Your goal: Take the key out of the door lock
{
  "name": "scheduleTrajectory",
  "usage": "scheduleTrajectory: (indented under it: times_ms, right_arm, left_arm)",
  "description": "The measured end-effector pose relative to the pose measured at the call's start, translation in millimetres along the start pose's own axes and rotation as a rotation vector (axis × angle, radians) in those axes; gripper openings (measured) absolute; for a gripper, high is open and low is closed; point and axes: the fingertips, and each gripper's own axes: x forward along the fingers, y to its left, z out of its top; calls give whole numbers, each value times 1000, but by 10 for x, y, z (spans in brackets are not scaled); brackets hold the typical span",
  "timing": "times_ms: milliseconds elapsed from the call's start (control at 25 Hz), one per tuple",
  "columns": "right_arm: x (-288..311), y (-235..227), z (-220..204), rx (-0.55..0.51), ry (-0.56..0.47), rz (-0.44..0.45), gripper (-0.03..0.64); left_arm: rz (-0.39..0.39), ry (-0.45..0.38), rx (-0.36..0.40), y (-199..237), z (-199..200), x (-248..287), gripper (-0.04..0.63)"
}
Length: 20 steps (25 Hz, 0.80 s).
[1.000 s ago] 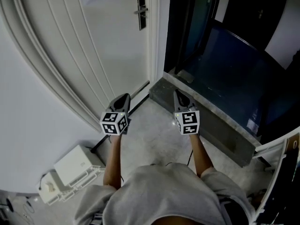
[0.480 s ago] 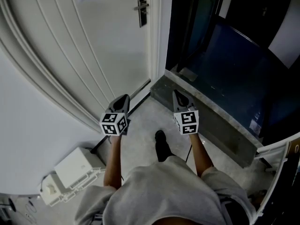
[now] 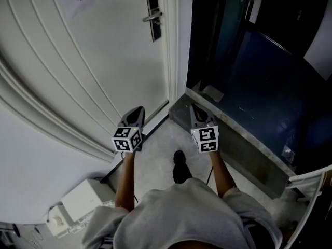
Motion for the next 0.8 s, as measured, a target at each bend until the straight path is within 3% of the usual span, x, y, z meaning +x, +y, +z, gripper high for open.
scheduleTrajectory:
  times_ms: [400, 800]
  right_arm:
    - [1134, -812, 158, 0, -13, 14, 23]
    - [2151, -1224, 345, -26, -40, 77, 23]
  left_arm:
    - [9, -15, 25, 356, 469, 1263, 18]
    - [69, -42, 30, 808, 773, 2096, 18]
